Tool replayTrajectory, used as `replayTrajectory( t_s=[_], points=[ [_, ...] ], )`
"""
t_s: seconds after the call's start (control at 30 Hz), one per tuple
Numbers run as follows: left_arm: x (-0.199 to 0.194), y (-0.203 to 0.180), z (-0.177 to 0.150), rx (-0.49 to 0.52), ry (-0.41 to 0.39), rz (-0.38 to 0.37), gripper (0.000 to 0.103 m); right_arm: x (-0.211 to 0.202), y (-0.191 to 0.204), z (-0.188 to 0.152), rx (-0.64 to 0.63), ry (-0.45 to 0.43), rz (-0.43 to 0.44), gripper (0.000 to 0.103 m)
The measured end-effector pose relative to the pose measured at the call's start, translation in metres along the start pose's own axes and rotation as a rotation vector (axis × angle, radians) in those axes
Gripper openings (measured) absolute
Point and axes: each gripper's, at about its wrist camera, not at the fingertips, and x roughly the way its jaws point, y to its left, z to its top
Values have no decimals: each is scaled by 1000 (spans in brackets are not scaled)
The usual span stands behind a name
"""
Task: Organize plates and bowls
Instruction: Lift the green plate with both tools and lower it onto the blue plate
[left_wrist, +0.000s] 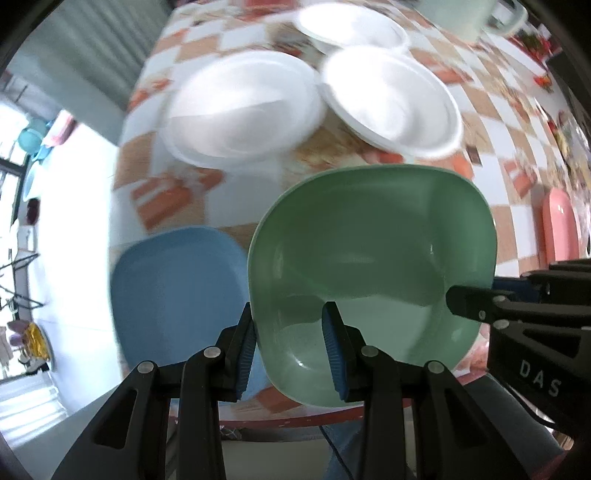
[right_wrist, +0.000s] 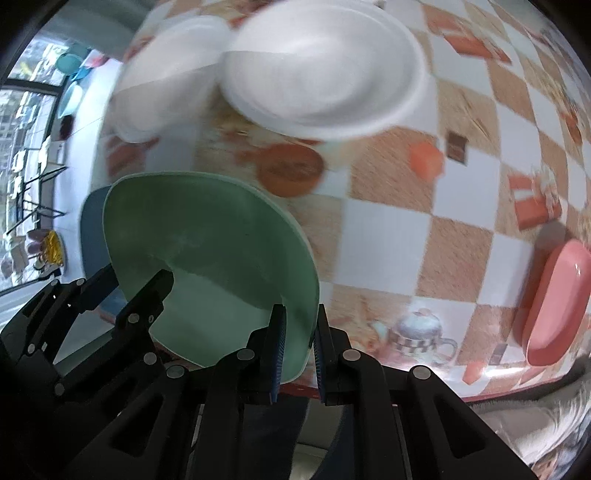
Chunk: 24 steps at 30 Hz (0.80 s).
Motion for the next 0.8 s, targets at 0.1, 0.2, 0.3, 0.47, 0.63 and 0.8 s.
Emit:
replayTrajectory(
  t_s=[0.1, 0.2, 0.3, 0.47, 0.63, 0.8],
  points=[
    [-10, 25, 3, -45, -18, 22, 38, -2, 22, 6, -51, 2, 15, 17],
    [-15, 50, 4, -89, -22, 49, 38, 0, 48, 12, -99, 10, 31, 17],
    [-10, 78, -2, -147, -1, 74, 38, 4, 72, 18, -148, 16, 35, 17],
    [-1, 113, -14, -215, 26, 101, 38, 21, 101, 22, -192, 46, 47, 17],
    [1, 134, -13, -250, 31, 119, 38, 38, 115, 26, -203, 76, 44, 17],
    [4, 144, -9, -248, 9, 127, 40, 44, 116, 31, -198, 95, 57, 17]
  ],
)
